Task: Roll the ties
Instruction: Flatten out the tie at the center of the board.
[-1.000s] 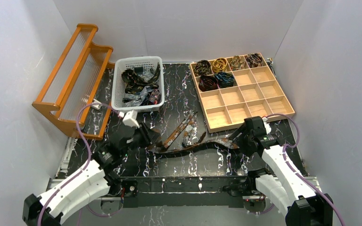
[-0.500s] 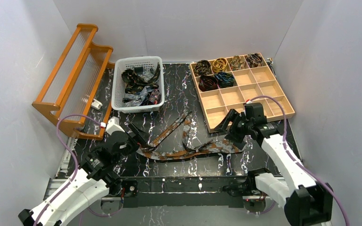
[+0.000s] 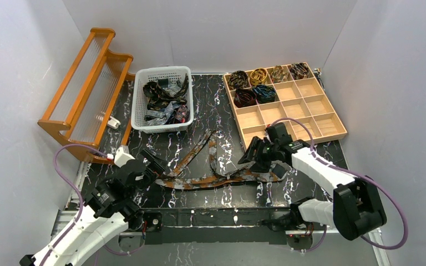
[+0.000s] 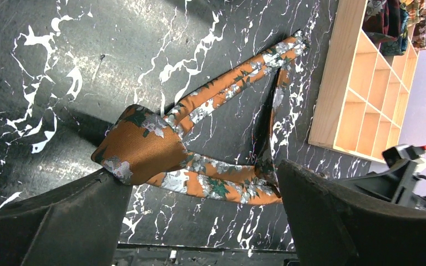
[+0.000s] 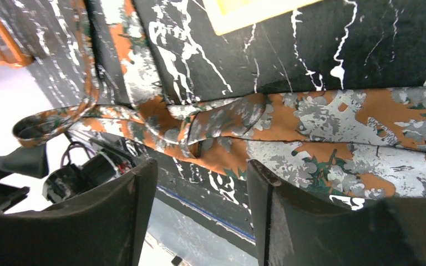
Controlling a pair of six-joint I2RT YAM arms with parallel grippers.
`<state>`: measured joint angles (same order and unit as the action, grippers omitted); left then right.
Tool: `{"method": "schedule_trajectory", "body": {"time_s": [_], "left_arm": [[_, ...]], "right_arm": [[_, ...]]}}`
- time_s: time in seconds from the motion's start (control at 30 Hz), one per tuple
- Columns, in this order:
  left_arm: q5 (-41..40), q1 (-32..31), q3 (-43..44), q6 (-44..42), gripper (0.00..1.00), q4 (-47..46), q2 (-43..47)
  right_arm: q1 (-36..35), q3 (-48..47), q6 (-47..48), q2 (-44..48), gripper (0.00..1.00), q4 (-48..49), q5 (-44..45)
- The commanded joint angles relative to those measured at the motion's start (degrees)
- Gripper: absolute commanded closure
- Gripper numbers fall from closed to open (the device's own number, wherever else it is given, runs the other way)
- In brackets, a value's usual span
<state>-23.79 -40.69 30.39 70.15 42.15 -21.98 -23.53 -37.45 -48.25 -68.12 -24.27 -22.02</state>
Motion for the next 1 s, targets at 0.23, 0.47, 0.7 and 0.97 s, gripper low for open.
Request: {"method": "schedule_trajectory", "body": {"time_s": [0.23, 0.47, 0.7, 0.97], "left_arm": [[0.5, -0.1, 1.0, 7.0, 0.02, 7.2, 3.7], [2.6, -0.2, 0.0, 7.1, 0.02, 6.0, 1.0], [2.5, -0.2, -0.4, 7.0, 0.02, 5.7, 0.7], [0.9, -0.2, -0.3, 7.4, 0.02, 5.8, 1.0]], "right_arm": [[-2.6, 3.5, -7.2, -5.2, 0.38, 6.7, 6.9], [-2.6, 3.6, -6.3, -6.9, 0.42, 8.6, 7.3], [-2.6, 3.5, -5.6, -9.2, 0.71, 10.2, 5.8], [-2.5, 4.8, -5.3, 4.1, 0.99, -2.1, 18.4]]}}
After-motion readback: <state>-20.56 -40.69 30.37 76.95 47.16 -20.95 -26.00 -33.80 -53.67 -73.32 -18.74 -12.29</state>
